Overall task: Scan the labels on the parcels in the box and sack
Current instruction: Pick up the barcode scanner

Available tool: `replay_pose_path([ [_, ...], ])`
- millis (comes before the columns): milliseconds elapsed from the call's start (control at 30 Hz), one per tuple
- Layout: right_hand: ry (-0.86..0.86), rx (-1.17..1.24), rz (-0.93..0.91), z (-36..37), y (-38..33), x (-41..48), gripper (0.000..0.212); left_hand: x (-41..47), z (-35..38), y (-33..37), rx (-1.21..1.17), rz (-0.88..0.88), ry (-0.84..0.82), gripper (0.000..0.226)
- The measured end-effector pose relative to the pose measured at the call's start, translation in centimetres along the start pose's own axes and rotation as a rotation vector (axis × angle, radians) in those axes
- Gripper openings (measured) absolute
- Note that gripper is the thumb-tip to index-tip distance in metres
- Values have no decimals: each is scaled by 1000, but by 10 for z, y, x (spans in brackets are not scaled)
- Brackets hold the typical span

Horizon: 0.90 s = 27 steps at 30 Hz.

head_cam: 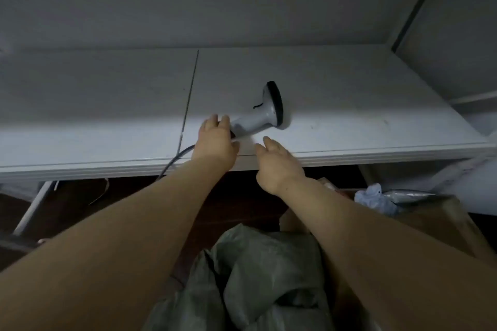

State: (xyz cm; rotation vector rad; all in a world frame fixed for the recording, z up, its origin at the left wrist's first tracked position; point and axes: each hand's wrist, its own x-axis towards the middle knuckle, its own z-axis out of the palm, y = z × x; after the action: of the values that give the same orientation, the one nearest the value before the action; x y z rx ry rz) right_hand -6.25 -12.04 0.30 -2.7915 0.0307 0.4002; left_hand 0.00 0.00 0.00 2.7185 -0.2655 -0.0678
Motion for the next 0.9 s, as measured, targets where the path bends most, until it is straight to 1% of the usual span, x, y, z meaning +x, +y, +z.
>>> replay_pose_path([
  [33,26,9,-7,2,2,3,63,5,4,0,27,6,-7,59],
  [100,82,107,-10,5,7,7,58,16,11,-1,70,-3,-43,70],
  [233,133,395,48,7,17,15,56,31,18,2,57,-43,-153,81],
  [300,149,531,75,7,21,18,55,32,18,4,151,-50,-172,87],
  [333,155,603,92,7,23,19,53,30,17,5,239,-48,-160,86],
  [400,183,725,130,9,23,24,50,24,16,8,396,-14,-85,68],
  [433,205,784,157,11,22,26,48,20,16,10,420,-12,-56,59],
  [500,237,1005,228,18,18,32,43,9,19,12,341,-24,-21,55],
  [567,235,1327,310,26,13,32,33,-7,22,13,146,-31,-63,55],
  [633,228,1582,355,31,11,26,31,-25,23,13,-30,10,-96,48],
  [700,231,1707,360,35,13,16,34,-41,22,13,-119,86,-64,40],
  [800,181,1801,310,41,11,-1,33,-63,17,14,-177,158,8,31],
  [833,159,1833,277,41,8,-8,34,-71,13,14,-190,164,31,30],
  [900,131,1938,163,41,2,-22,37,-87,8,11,-218,155,89,38],
])
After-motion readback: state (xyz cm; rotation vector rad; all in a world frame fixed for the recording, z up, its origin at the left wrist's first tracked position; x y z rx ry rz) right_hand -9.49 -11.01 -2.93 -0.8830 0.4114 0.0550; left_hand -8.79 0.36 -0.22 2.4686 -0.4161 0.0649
